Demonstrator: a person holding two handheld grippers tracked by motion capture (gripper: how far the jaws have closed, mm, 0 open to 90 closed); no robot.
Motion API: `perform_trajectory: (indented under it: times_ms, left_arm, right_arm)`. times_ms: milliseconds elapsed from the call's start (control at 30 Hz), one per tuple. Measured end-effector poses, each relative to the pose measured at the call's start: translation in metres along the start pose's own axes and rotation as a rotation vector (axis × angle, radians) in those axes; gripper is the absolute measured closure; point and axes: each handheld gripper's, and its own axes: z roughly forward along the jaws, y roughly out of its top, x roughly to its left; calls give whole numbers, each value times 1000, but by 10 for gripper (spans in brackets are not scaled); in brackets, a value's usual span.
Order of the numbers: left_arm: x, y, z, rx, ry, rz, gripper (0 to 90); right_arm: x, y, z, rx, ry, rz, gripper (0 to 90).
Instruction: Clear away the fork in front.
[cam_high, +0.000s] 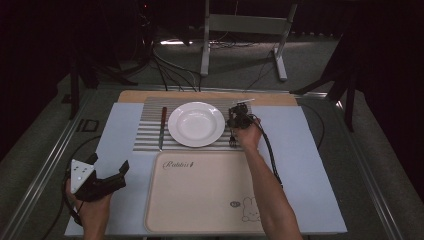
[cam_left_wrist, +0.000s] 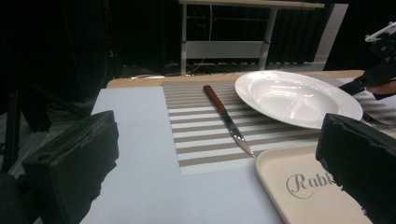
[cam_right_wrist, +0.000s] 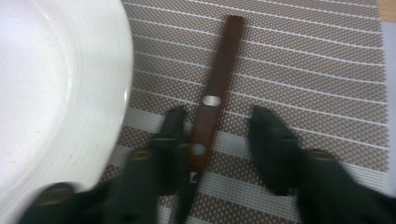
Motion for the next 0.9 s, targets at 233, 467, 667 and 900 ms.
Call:
perform_trajectory:
  times_ms: [233,467,667,900]
  left_arm:
    - [0,0,1,3,1,1,0]
    - [-2,-1,2,12,2,16,0]
    - [-3,-1,3,21,4,21,0]
    - [-3,-2,4,24,4,27,0]
  right_arm:
    - [-13,-3,-9,75,11,-39,773]
    - [-28,-8,-20,138,15,-81,774]
    - [-28,-8,-24,222,1,-176,771]
    - [-28,-9,-28,248,10,-224,777]
